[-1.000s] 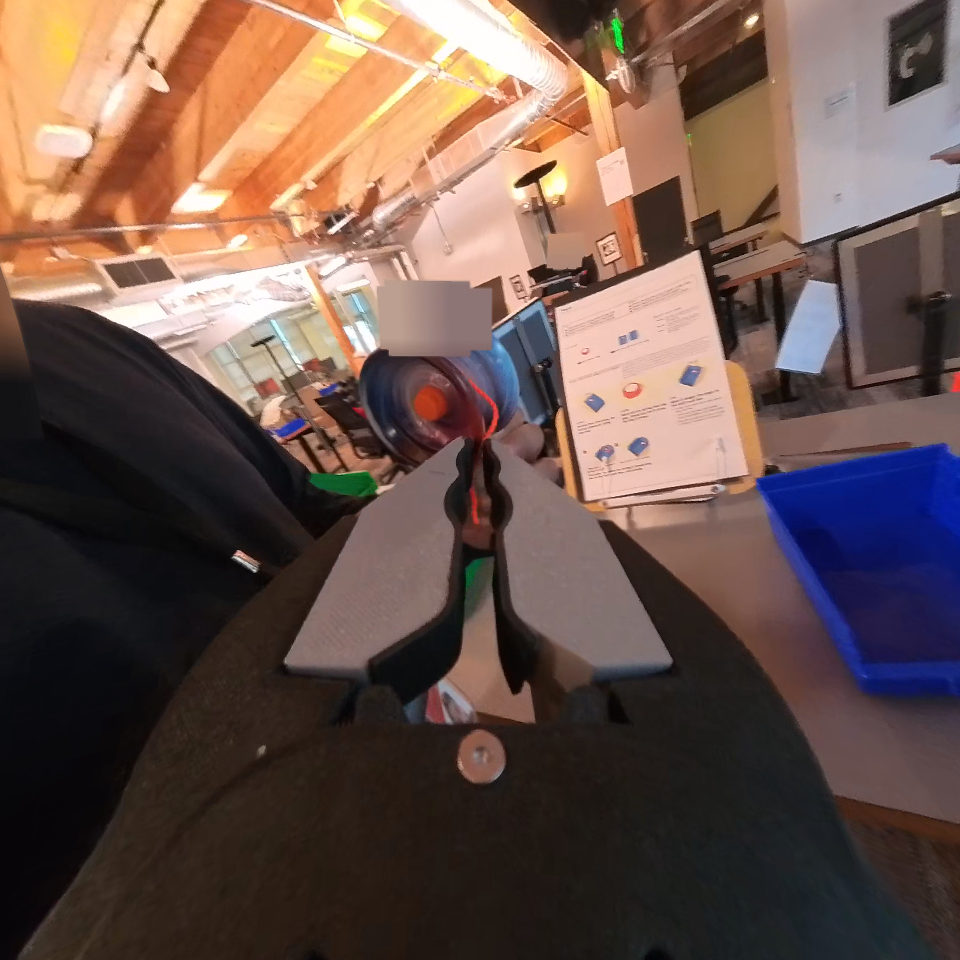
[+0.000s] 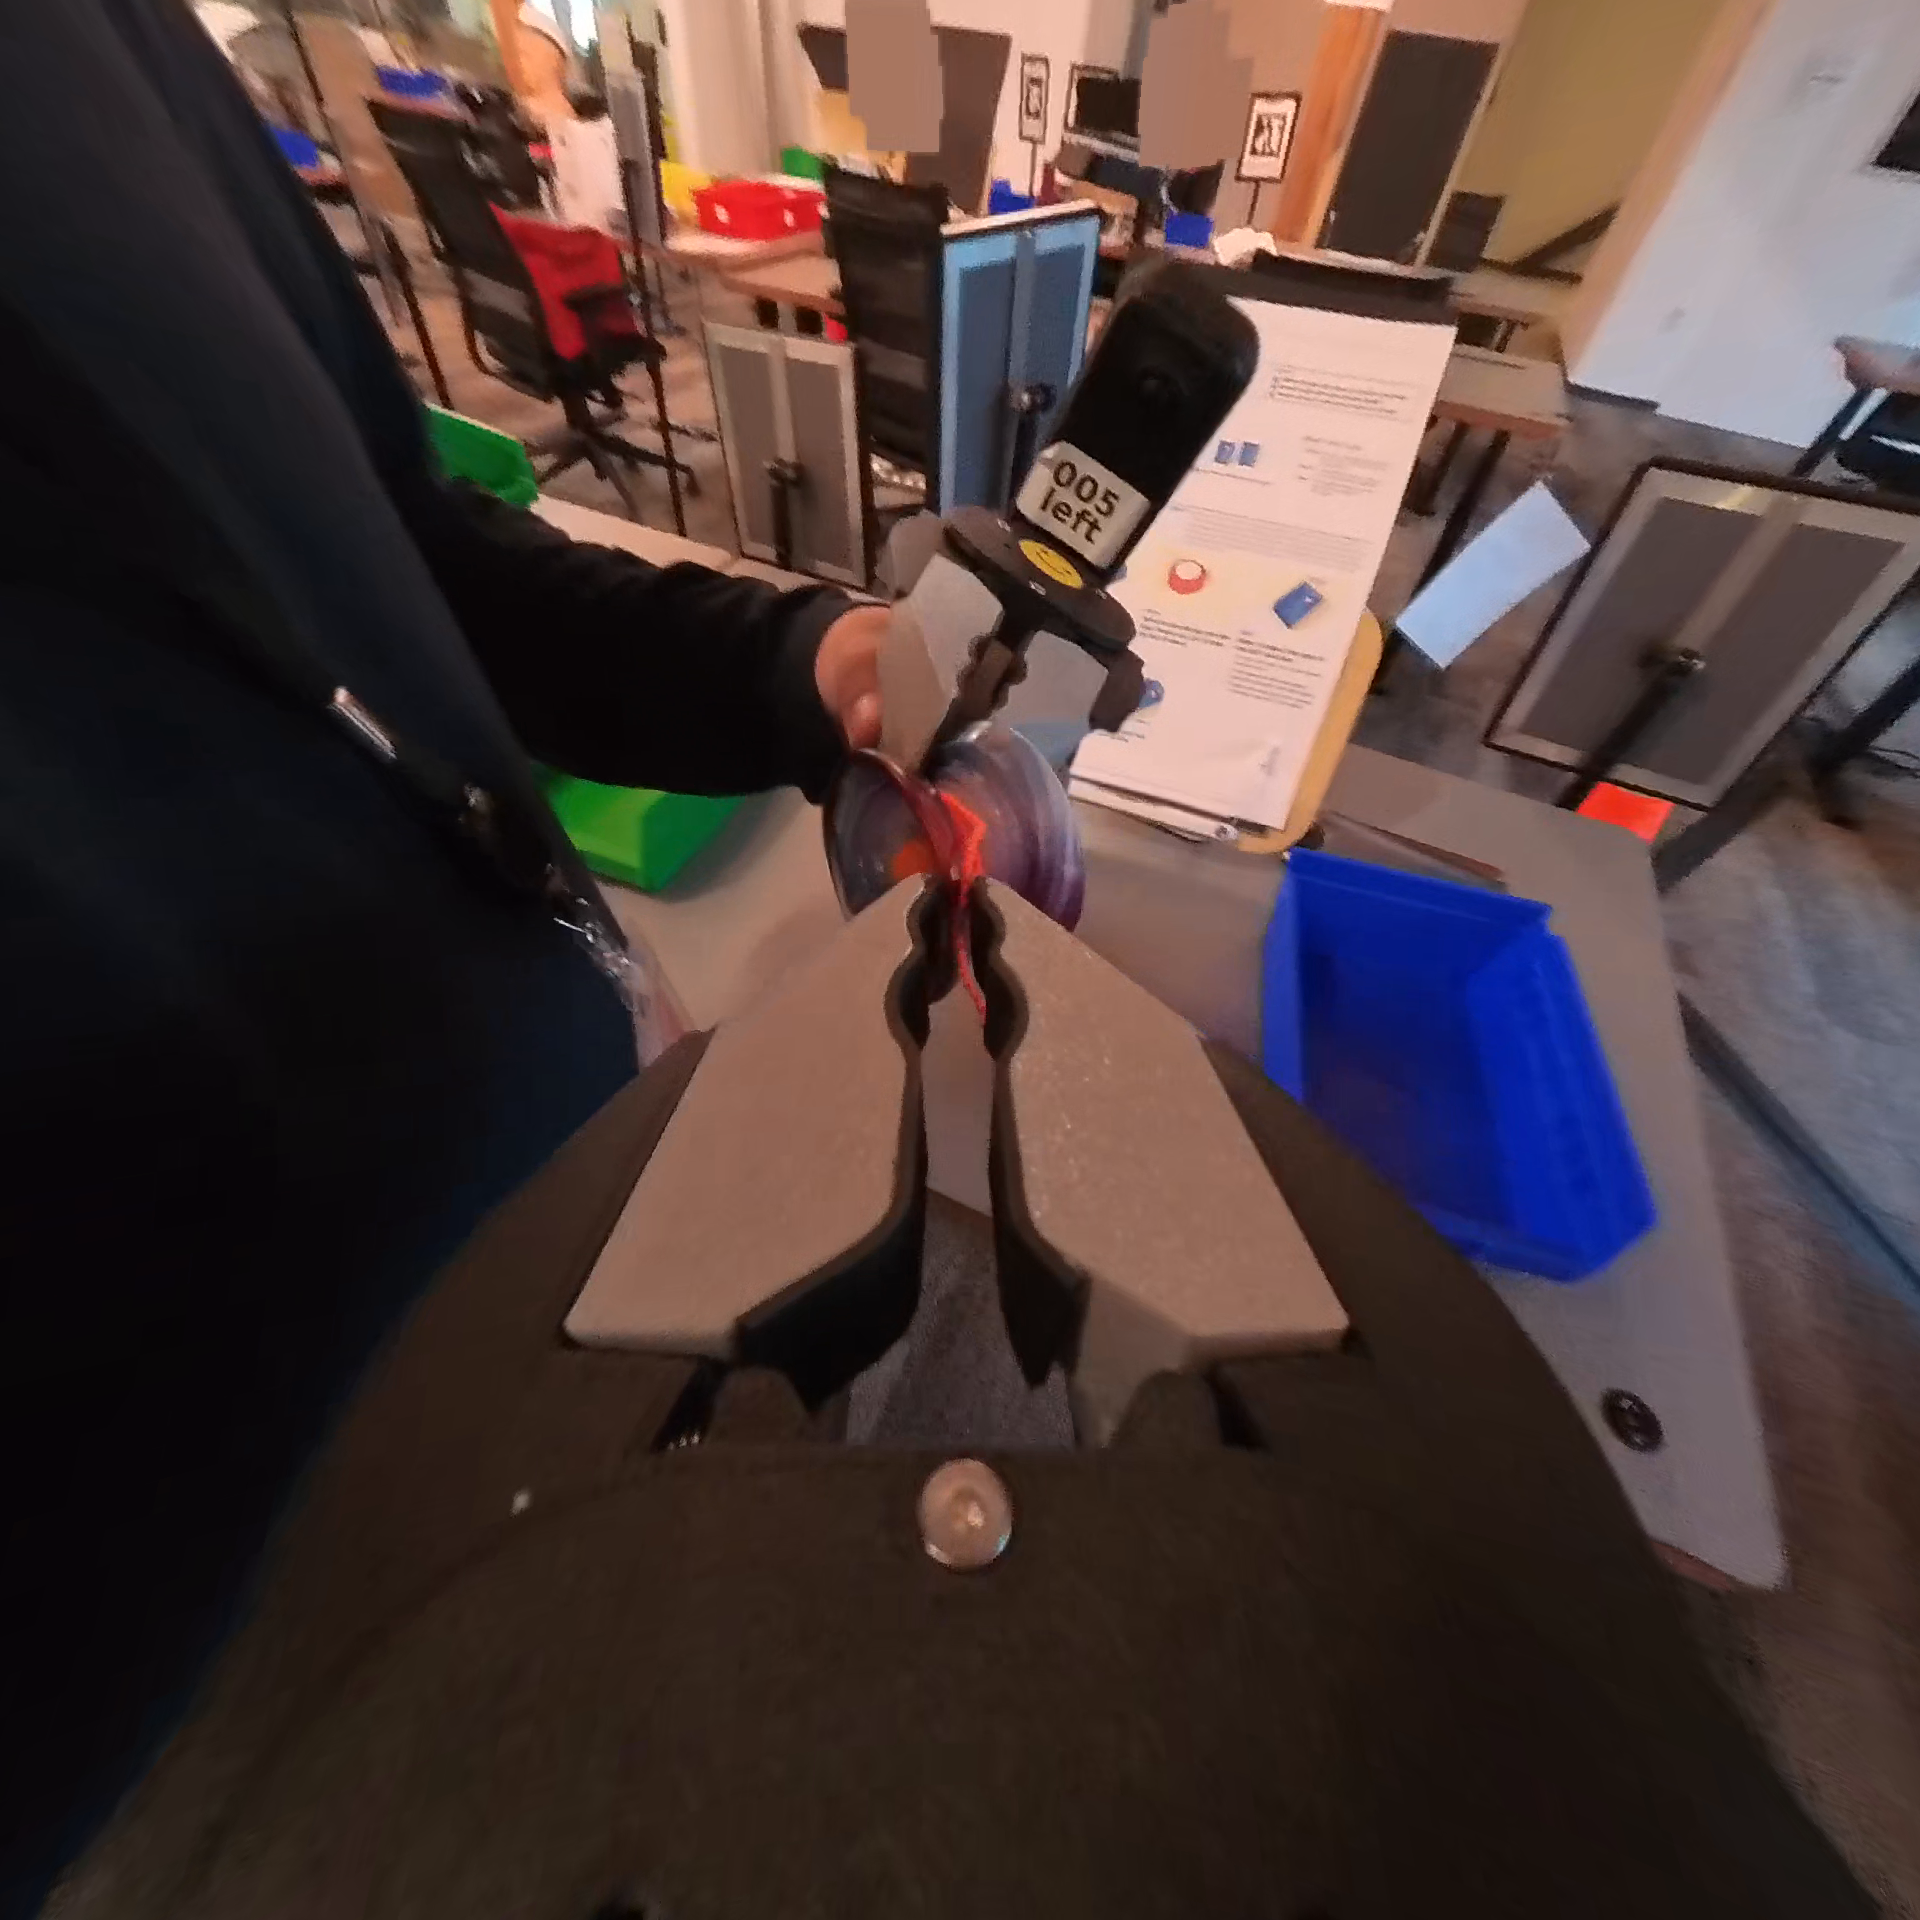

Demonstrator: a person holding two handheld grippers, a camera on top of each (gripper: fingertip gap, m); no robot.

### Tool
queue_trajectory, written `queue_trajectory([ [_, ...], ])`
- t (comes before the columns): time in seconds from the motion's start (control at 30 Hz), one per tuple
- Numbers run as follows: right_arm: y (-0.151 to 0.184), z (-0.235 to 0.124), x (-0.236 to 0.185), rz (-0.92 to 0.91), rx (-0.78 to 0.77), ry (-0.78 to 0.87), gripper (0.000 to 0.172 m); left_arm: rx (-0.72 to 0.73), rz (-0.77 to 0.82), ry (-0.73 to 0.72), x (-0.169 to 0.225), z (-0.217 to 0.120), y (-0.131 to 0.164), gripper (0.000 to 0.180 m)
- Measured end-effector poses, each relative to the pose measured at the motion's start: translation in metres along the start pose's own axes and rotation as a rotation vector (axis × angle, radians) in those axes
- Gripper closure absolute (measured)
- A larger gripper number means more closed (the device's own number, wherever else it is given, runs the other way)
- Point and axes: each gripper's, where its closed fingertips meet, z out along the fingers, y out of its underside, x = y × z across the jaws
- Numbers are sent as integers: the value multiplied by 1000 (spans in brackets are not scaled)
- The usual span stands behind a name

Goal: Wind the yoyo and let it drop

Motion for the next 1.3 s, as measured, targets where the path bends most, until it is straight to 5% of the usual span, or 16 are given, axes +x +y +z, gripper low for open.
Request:
queue_trajectory([
  [0.9, -6, -17, -8, 200, 182, -119, 172, 194, -10, 120, 9, 8, -7, 179],
  [1.3, -8, -19, -15, 193, 199, -130, 172, 116, 45, 65, 3, 25, 6, 179],
])
